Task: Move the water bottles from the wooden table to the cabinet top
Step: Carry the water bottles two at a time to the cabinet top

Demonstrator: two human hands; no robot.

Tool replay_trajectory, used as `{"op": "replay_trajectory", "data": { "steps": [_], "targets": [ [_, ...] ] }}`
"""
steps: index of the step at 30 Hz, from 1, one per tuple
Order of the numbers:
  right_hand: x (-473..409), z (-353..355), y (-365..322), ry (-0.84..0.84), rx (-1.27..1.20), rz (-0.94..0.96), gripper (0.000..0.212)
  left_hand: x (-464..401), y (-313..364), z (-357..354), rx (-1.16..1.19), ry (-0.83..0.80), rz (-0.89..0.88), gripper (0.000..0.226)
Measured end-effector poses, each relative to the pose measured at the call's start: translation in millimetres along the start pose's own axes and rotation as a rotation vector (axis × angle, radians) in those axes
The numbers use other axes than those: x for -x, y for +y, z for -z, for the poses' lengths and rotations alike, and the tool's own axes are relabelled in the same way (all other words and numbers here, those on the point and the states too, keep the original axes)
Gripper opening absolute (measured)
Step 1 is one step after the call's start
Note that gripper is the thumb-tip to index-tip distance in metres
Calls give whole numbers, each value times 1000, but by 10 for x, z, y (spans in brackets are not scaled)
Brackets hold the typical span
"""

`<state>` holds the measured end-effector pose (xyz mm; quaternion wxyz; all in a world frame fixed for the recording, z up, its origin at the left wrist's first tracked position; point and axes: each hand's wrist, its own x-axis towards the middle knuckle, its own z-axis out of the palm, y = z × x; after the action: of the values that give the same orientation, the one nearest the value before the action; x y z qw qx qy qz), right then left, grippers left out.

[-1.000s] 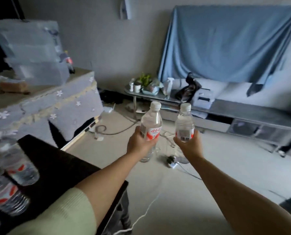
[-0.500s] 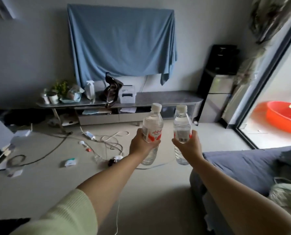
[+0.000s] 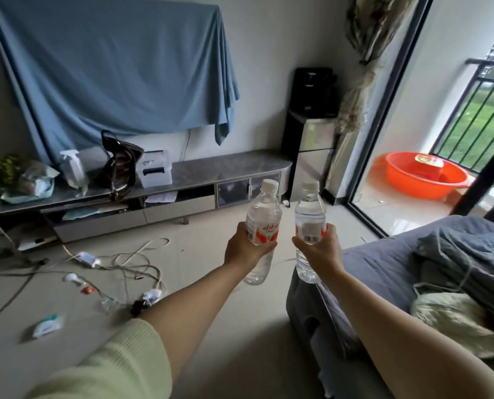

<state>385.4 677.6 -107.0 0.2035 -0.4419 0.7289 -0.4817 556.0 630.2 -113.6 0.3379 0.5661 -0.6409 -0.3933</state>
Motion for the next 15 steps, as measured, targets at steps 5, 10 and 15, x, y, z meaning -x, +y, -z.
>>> {"op": "replay_trajectory", "data": {
  "steps": [5, 10, 15],
  "targets": [
    [-703, -319, -54, 21, 7, -3, 63, -820, 18, 29, 20, -18, 9, 71],
    [-1476, -693, -233, 65, -5, -34, 59, -1785, 41, 204, 23, -23, 28, 69],
    [-2097, -1005, -252, 75, -18, -89, 54, -2544, -25, 187, 50, -42, 63, 64]
  ]
}}
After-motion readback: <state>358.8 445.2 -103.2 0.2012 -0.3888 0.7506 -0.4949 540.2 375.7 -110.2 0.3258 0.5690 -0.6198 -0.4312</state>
